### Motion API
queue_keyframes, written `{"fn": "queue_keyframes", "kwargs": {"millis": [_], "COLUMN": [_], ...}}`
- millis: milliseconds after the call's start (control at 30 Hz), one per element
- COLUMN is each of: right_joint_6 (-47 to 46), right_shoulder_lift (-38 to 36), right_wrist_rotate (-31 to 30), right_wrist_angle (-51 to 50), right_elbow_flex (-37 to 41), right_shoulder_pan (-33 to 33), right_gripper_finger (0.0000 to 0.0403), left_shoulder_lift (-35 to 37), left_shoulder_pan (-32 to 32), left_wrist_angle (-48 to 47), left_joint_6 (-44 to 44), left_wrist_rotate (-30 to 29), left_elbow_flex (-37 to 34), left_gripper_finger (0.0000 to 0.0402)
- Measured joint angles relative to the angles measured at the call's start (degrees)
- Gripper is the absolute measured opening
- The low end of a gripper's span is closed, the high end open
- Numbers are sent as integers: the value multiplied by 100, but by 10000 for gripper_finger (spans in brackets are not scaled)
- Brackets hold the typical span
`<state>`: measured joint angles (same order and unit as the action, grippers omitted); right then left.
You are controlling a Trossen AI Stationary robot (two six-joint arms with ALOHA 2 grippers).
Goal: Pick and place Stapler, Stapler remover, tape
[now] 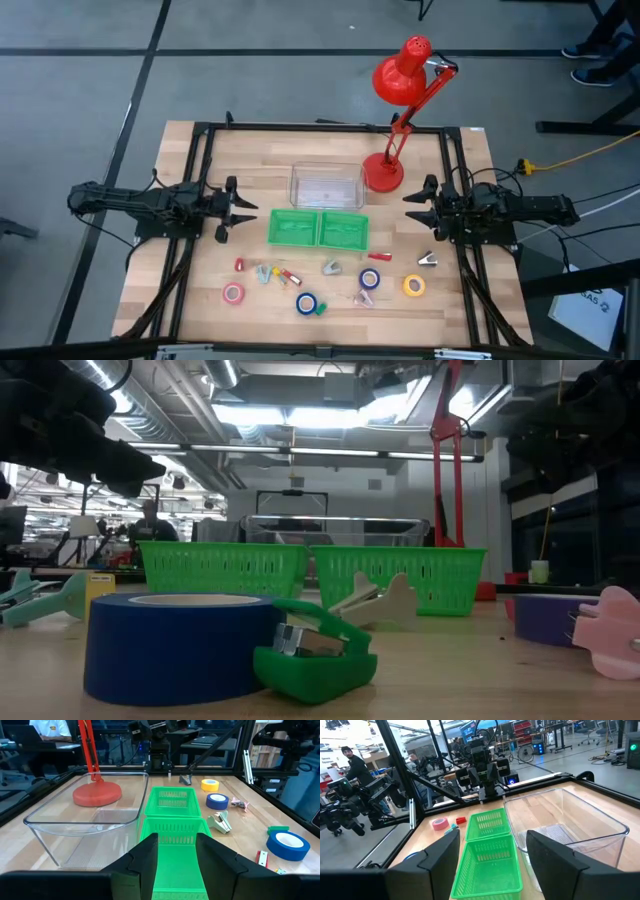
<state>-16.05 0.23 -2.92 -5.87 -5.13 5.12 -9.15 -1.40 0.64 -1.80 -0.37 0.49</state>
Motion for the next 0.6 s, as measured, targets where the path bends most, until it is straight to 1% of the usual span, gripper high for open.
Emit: {"fn": "queue_keyframes", "kwargs": {"millis": [300,467,600], "right_joint_6": [-31,-1055,-1200], "right_shoulder_lift": [0,2,2], "right_wrist_rotate": [0,-13,-43], "right_wrist_angle": [0,87,179], "right_elbow_flex": [2,2,2], "right_shoulder_pan": [0,-1,-1], "right_gripper_finger": [232,232,232], "left_shoulder_lift": [0,0,0], "left_shoulder_pan": [1,0,2], "left_wrist_angle": [1,1,1], "left_joint_6": [0,0,0], "left_wrist_rotate": [-1,-1,-1], "left_elbow_flex": [-1,-2,0], "left_gripper_finger": [130,130,130]}}
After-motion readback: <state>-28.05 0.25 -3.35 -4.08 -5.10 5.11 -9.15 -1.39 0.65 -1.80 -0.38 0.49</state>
